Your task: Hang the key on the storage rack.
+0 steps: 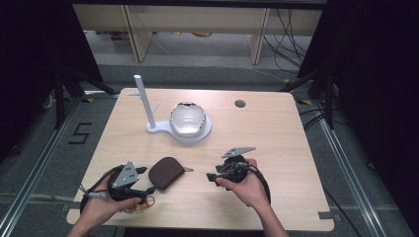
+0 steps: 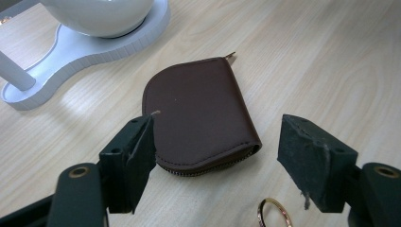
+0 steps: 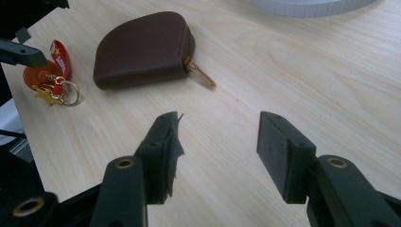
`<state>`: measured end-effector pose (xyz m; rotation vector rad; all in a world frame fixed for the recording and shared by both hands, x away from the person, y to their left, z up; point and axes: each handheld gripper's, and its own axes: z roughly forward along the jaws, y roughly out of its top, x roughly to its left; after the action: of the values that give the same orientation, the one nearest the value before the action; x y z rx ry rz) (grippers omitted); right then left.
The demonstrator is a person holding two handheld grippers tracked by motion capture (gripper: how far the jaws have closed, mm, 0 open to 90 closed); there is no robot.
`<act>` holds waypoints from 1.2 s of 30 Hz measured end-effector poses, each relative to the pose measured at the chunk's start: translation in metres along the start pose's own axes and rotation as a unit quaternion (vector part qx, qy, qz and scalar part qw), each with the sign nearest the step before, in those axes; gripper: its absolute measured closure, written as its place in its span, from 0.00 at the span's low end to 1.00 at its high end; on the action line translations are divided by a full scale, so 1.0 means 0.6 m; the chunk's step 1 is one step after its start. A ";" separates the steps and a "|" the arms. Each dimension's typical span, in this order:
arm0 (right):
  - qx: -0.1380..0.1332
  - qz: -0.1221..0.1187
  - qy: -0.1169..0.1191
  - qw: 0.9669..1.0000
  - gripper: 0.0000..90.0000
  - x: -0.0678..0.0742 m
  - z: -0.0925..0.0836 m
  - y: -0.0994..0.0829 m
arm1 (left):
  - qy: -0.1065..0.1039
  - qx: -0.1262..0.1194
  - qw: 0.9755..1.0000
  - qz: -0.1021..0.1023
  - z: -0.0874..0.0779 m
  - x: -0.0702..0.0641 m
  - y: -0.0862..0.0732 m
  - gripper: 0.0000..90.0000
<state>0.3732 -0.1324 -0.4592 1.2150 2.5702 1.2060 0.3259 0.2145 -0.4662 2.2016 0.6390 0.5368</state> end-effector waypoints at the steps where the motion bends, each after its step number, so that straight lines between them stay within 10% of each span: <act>1: 0.000 0.000 0.000 1.000 0.55 0.000 0.000 0.000 | 0.000 0.000 1.000 0.000 0.000 0.000 0.000 0.31; 19: -0.003 0.004 0.005 1.000 0.55 -0.005 -0.005 -0.001 | -0.029 0.102 0.992 0.073 0.093 -0.026 0.056 0.32; 24: -0.005 0.014 0.013 1.000 0.55 -0.004 -0.006 -0.002 | -0.015 0.138 0.983 0.117 0.109 -0.036 0.052 0.33; 36: -0.006 0.006 0.014 1.000 0.55 -0.006 -0.006 0.000 | -0.001 0.169 0.978 0.120 0.116 -0.032 0.056 0.32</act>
<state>0.3743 -0.1371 -0.4575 1.2224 2.5740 1.2488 0.3588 0.1450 -0.4868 2.6223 0.4928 0.5813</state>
